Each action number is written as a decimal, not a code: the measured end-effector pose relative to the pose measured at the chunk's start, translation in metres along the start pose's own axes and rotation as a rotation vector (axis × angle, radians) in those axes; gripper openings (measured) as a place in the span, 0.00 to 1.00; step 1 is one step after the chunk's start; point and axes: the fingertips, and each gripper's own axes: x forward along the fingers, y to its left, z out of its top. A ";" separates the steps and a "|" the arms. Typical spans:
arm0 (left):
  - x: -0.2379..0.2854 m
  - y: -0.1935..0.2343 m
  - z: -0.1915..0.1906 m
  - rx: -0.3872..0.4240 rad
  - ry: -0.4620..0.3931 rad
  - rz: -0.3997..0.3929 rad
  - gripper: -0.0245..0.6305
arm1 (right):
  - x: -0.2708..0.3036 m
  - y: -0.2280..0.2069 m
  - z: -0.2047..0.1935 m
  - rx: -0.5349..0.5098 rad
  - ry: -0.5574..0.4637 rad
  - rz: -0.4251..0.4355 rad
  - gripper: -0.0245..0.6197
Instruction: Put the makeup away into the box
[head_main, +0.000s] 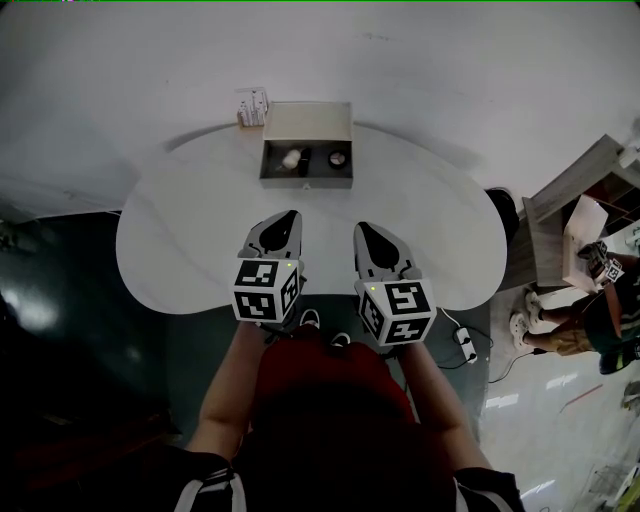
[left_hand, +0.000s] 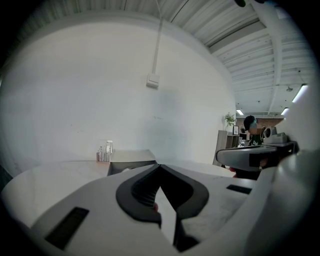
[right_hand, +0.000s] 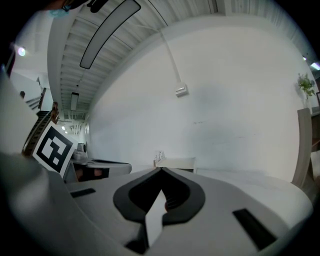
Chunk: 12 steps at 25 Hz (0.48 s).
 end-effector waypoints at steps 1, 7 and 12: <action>0.004 0.002 0.000 0.005 0.006 -0.002 0.07 | 0.001 0.000 -0.001 -0.001 -0.003 -0.004 0.06; 0.035 0.005 0.008 0.049 0.011 -0.044 0.07 | 0.011 -0.014 -0.004 0.063 -0.033 0.005 0.06; 0.053 0.008 0.010 0.026 -0.005 -0.059 0.07 | 0.029 -0.032 0.004 0.062 -0.023 -0.038 0.06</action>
